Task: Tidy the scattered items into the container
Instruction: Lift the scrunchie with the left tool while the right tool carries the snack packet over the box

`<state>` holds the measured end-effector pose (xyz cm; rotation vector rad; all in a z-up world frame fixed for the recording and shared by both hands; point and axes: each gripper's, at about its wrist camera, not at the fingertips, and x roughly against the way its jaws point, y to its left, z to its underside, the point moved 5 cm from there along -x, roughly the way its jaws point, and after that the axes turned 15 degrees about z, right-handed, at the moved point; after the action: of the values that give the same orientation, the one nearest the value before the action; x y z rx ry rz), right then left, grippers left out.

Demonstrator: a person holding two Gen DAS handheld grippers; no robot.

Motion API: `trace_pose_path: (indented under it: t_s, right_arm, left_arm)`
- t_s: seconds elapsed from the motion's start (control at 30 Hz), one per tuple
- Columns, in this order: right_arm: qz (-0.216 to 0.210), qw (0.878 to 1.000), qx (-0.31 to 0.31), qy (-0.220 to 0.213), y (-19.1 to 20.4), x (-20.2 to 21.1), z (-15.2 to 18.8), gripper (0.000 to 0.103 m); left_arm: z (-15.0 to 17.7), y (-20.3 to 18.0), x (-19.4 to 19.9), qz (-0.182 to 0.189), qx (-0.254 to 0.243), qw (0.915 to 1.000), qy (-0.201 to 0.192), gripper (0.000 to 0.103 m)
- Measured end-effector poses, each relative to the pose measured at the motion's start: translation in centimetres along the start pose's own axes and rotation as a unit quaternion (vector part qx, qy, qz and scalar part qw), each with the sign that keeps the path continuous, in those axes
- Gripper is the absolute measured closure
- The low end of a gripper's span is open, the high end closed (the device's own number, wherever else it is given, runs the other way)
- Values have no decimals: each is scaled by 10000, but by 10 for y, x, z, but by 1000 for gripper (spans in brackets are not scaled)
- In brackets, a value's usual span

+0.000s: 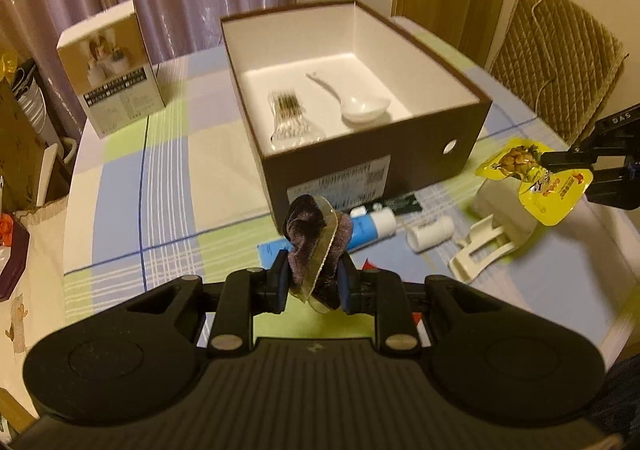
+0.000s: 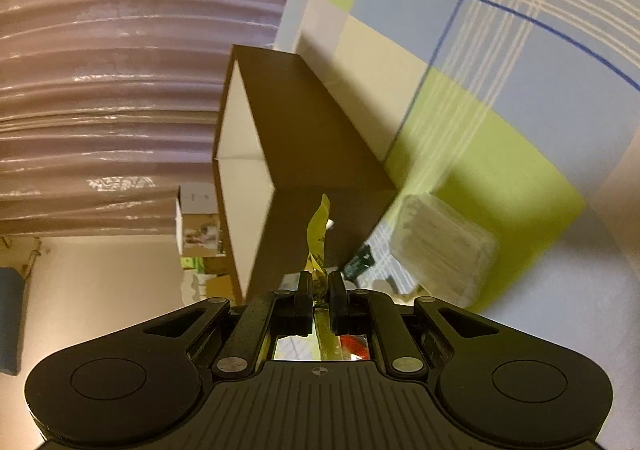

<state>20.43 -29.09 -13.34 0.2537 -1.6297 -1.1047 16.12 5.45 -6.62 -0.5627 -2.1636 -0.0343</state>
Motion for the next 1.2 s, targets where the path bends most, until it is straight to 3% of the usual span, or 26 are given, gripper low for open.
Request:
trace_pose_path:
  t_s: [0.6, 0.93, 1.2]
  right_arm:
    - [-619, 9967, 357, -386, 60, 16, -40, 93]
    - [-799, 9942, 664, -278, 114, -22, -55, 93]
    - [-558, 9927, 1064, -102, 143, -62, -69, 93]
  left_arm:
    - [-52, -15, 8, 188, -319, 9983, -442, 83]
    - [-99, -3, -10, 256, -548, 9967, -541, 83]
    - [-132, 7, -40, 296, -618, 9965, -470, 83]
